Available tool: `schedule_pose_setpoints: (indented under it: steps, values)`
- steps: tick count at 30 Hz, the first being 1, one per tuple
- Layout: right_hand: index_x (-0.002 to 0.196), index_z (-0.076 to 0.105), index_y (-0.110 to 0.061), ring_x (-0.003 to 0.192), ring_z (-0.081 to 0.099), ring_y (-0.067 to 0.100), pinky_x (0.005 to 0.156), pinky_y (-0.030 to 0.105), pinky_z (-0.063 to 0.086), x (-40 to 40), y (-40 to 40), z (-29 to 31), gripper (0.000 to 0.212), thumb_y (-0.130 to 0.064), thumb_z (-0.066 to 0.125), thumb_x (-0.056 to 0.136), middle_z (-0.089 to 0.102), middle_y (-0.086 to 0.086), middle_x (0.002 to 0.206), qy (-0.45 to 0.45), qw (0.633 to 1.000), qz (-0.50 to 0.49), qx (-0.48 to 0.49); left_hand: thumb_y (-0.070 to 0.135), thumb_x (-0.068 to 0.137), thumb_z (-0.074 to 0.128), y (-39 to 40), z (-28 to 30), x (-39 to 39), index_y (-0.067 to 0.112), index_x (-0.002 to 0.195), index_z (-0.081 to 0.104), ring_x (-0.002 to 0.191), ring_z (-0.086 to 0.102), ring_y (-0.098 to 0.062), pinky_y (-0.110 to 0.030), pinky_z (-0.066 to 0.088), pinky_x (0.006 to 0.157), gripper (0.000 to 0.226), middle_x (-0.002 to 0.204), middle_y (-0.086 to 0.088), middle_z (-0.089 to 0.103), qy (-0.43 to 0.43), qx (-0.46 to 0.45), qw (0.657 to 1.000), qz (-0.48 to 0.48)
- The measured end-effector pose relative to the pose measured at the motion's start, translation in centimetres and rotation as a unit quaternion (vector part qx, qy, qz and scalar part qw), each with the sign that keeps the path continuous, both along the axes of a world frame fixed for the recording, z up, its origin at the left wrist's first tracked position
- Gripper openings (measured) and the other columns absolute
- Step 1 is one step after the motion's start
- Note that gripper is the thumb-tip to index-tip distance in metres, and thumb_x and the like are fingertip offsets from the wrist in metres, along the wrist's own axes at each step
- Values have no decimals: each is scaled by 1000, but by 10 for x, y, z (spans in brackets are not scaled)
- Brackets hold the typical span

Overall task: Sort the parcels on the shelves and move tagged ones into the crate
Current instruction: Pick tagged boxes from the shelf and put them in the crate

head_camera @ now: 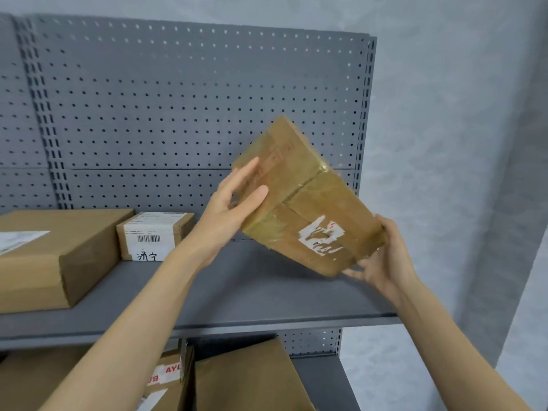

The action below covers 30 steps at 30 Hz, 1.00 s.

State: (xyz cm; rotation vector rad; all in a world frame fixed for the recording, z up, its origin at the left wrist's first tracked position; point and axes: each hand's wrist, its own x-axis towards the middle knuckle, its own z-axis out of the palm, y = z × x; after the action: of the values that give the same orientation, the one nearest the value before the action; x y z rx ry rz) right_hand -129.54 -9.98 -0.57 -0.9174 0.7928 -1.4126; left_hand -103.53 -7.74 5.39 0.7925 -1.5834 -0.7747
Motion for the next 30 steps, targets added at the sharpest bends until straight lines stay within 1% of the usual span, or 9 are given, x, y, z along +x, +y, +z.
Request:
schedule_pose_setpoints:
  steps: [3, 7, 11, 14, 16, 19, 23, 26, 30]
  values:
    - [126, 57, -26, 104, 66, 31, 80, 54, 54, 8, -5, 3, 51, -54, 48, 84, 70, 4, 115, -22, 999, 29, -1, 58, 66, 68, -5, 2, 1, 46, 140, 29, 117, 50, 7, -17, 54, 78, 85, 137, 21, 38, 104, -13, 994, 36]
    - [120, 61, -25, 97, 69, 31, 72, 47, 57, 18, -11, 7, 52, -58, 47, 82, 71, 6, 113, -41, 997, 54, 29, 71, 71, 50, -12, -5, -4, 36, 136, 42, 110, 62, -12, -27, 55, 81, 74, 135, 8, 53, 124, 26, 992, -9]
    - [118, 61, -23, 94, 71, 29, 68, 41, 58, 32, -13, -1, 55, -61, 44, 83, 71, 8, 113, -50, 995, 77, 50, 82, 53, 50, -13, -19, -16, 56, 138, 17, 131, 41, -26, -56, 47, 92, 95, 152, 12, 29, 111, 119, 986, -37]
    - [120, 60, -23, 99, 69, 24, 69, 37, 58, 36, -17, -9, 51, -57, 41, 88, 71, 4, 113, -42, 997, 35, 46, 87, 38, 58, -17, -27, -23, 55, 141, 2, 142, 19, -32, -69, 38, 91, 121, 157, 14, 9, 128, 184, 969, -100]
    - [123, 58, -25, 108, 63, 20, 75, 36, 56, 34, -21, -12, 43, -47, 35, 94, 68, 0, 117, 27, 998, -51, 11, 88, 32, 59, -19, -32, -25, 55, 141, -3, 144, 6, -31, -73, 32, 93, 130, 157, 16, 1, 112, 205, 964, -124]
    - [117, 61, -27, 112, 56, 11, 92, 32, 45, 30, -25, -13, 37, -36, 30, 98, 62, -4, 124, 182, 975, -126, -34, 91, 35, 54, -24, -36, -25, 64, 134, -6, 145, 2, -25, -73, 27, 97, 119, 155, 23, -4, 68, 193, 974, -101]
    - [125, 59, -27, 113, 60, 19, 88, 41, 52, 26, -26, -1, 62, -65, 24, 91, 64, -1, 124, 92, 994, -28, -42, 90, 45, 49, -27, -32, -30, 76, 123, -2, 141, 10, -8, -55, 22, 108, 95, 147, 37, 1, -12, 141, 988, -55]
    - [120, 64, -34, 113, 63, 26, 84, 59, 50, 17, -26, 15, 80, -85, 25, 74, 66, 0, 124, 20, 994, 71, -86, 91, 39, 54, -33, -28, -30, 66, 133, -4, 141, 8, -2, -41, 19, 113, 114, 147, 36, -1, -51, 113, 992, -5]
    - [134, 52, -29, 124, 53, 33, 93, 65, 41, 3, -25, 33, 77, -77, 44, 74, 56, 7, 136, -18, 977, 152, -151, 92, 29, 56, -43, -24, -27, 62, 133, -15, 144, 0, -9, -52, 15, 114, 130, 152, 25, -14, -93, 146, 985, 18]
